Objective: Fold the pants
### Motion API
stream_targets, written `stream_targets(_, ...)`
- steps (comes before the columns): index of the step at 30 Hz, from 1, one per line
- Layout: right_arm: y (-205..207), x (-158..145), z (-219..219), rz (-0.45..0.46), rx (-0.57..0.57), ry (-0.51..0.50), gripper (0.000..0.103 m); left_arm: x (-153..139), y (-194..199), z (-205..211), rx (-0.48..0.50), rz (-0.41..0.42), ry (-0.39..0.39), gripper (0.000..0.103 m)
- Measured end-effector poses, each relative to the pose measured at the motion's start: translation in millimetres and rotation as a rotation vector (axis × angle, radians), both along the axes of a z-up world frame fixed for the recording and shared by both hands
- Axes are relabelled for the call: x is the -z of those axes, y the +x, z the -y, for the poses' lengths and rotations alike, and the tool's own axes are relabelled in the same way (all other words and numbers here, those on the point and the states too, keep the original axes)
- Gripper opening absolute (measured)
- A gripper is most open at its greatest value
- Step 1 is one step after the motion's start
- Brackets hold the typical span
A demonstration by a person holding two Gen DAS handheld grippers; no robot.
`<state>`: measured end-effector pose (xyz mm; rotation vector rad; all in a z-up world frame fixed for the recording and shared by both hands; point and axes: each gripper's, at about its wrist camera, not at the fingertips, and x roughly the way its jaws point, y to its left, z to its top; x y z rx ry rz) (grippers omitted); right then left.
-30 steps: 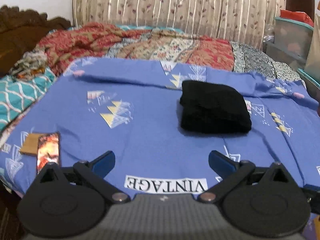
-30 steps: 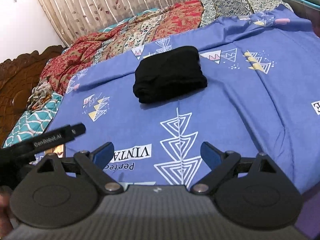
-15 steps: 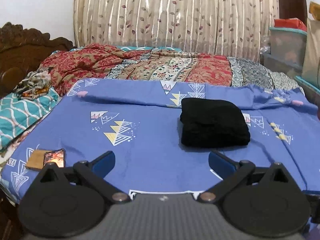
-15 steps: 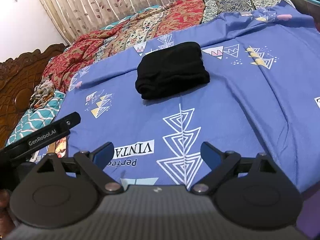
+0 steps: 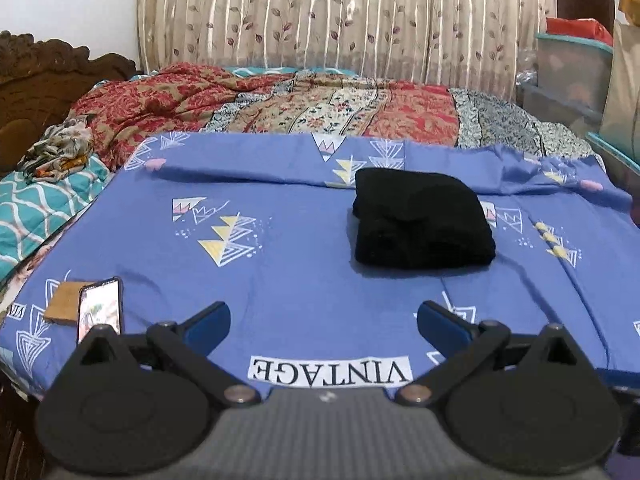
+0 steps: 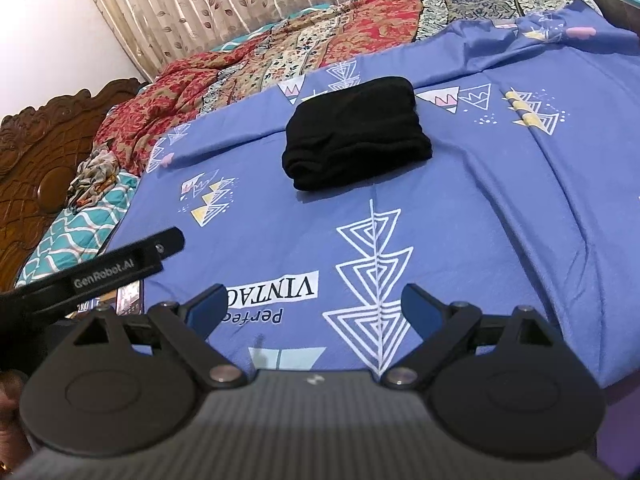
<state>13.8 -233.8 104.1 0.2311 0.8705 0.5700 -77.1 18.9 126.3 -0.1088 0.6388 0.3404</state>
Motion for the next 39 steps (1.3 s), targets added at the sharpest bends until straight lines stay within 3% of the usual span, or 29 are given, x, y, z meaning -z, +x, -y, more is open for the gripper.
stream_targets(16, 0.4, 2.9, 1.1, -0.018, 0.012, -0.001, 0.096, 4.9, 2.5, 8.1, 0.001, -0.045, 0.061, 0.103)
stream_targets(24, 0.9, 3.1, 0.8, -0.016, 0.009, -0.002, 0.096, 9.7, 6.7, 5.7, -0.017, -0.108, 0.025, 0.103)
stream_targets(39, 0.2, 3.0, 0.7, -0.014, 0.011, -0.003, 0.096, 16.5, 7.4, 7.5, -0.032, -0.171, 0.038, 0.103)
